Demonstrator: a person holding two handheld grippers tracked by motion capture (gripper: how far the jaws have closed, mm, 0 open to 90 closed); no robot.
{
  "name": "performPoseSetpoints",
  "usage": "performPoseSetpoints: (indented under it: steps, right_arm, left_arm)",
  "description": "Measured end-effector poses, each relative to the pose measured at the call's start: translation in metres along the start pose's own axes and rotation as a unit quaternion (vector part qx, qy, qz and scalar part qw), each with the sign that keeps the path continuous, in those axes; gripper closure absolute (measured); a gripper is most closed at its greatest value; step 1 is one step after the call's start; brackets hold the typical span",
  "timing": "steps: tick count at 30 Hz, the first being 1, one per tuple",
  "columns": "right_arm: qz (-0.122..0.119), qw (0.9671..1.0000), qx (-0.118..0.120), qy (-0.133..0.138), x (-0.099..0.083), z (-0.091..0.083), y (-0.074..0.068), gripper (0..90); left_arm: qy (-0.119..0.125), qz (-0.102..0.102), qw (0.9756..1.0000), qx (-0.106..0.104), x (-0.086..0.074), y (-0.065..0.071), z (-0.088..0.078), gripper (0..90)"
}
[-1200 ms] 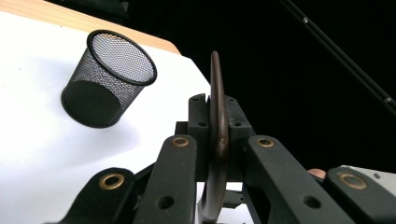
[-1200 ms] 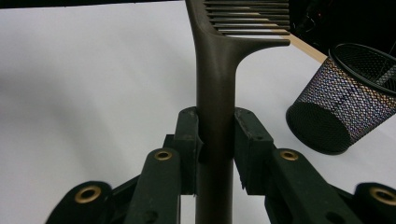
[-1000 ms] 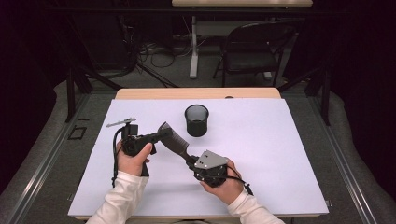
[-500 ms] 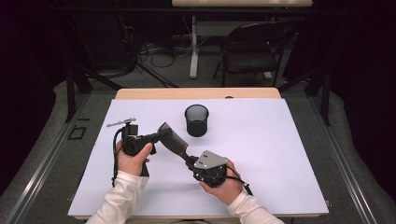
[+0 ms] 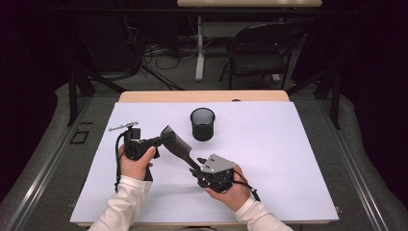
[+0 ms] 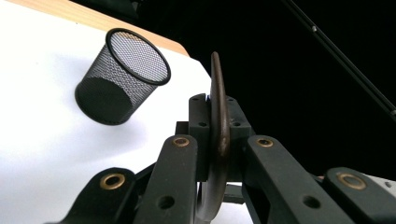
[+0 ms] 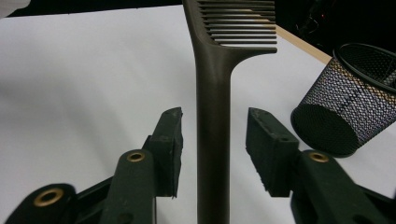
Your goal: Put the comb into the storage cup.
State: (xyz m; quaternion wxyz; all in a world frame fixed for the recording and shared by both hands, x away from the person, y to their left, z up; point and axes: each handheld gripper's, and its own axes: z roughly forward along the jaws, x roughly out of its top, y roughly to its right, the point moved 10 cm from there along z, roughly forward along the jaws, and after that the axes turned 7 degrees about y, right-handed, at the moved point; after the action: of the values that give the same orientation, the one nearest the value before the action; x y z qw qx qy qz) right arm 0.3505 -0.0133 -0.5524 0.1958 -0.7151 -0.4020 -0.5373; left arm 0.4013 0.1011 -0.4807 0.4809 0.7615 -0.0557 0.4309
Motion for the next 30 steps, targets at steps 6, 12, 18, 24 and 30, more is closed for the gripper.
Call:
performPoseSetpoints:
  steps: [6, 12, 18, 24, 30]
  right_arm:
    - [0.002, 1.0, -0.002, 0.005, 0.003, 0.001, 0.004, 46.7]
    - [-0.005, 0.9999, -0.009, -0.007, 0.006, -0.001, 0.008, 43.9]
    - [-0.006, 0.9993, -0.034, -0.014, 0.009, -0.004, 0.019, 40.0]
    - [0.004, 0.9987, -0.046, -0.02, 0.01, -0.007, 0.03, 37.2]
    - [0.03, 0.9985, -0.045, -0.013, 0.009, -0.01, 0.038, 32.8]
  left_arm:
    - [0.02, 0.001, 0.9998, -0.002, 0.005, -0.003, -0.001, 85.9]
    - [0.047, 0.014, 0.9988, -0.003, 0.01, -0.006, -0.002, 85.9]
    - [0.076, 0.032, 0.9965, -0.002, 0.017, -0.01, -0.005, 85.9]
    - [0.099, 0.049, 0.9939, 0.003, 0.023, -0.013, -0.008, 85.9]
    - [0.119, 0.058, 0.9912, 0.006, 0.028, -0.014, -0.012, 85.9]
